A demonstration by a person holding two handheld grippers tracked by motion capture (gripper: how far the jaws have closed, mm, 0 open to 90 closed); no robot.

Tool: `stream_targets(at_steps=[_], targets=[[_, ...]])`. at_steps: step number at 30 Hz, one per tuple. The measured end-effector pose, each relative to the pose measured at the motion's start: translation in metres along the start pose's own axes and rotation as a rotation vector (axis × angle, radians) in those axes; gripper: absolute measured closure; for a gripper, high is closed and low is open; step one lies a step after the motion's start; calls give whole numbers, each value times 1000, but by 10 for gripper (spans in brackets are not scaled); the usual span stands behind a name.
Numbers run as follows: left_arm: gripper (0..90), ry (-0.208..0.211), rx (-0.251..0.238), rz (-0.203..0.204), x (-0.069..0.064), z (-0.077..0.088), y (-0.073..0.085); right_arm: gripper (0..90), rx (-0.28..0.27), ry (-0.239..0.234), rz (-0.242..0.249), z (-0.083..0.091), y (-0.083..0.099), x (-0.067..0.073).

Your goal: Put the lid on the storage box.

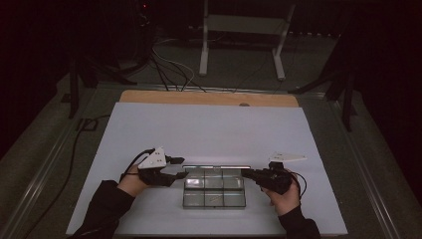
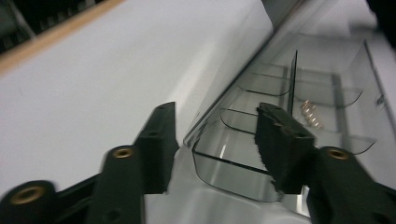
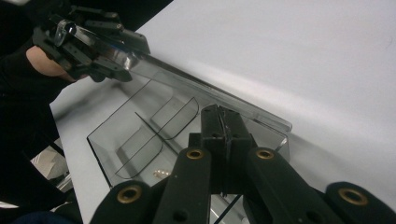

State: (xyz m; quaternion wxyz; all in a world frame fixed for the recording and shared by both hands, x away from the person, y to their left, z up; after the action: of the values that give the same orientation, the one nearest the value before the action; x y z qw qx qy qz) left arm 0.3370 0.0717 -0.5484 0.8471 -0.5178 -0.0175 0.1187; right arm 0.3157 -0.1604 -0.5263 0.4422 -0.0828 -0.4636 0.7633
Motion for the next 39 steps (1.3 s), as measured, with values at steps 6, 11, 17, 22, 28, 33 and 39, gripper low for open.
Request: stream_targets(at_steps=[6,11,17,22,28,33,39], targets=[[235,3,-37,139,1,12,-1,900,3,0,7,-1,1,2],[9,79,-44,188,-8,14,-1,900,5,-2,10,-1,1,3],[8,78,-62,178,-11,21,-1,900,13,-8,18,-3,4,5],[8,68,-81,197,-8,26,0,900,20,-9,20,-4,5,7],[8,70,-79,205,-11,27,3,900,33,-11,22,-3,11,10],[8,84,-81,201,-16,26,2,900,44,-19,22,-1,17,11],[9,76,-86,203,-16,28,3,900,70,-11,20,-1,26,10]])
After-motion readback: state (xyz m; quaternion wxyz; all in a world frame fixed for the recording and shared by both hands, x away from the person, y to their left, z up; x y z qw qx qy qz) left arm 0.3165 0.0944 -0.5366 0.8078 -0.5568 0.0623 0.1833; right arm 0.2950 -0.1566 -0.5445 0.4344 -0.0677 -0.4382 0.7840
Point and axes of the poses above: each handheld gripper's, and its own axes: z roughly backward along the jaws, y roughly out of its underside, x roughly to its left, the point moved 10 cm from there along -z, roughly forward along the jaws, and after that the axes turned 11 degrees about y, right-handed, at the moved point
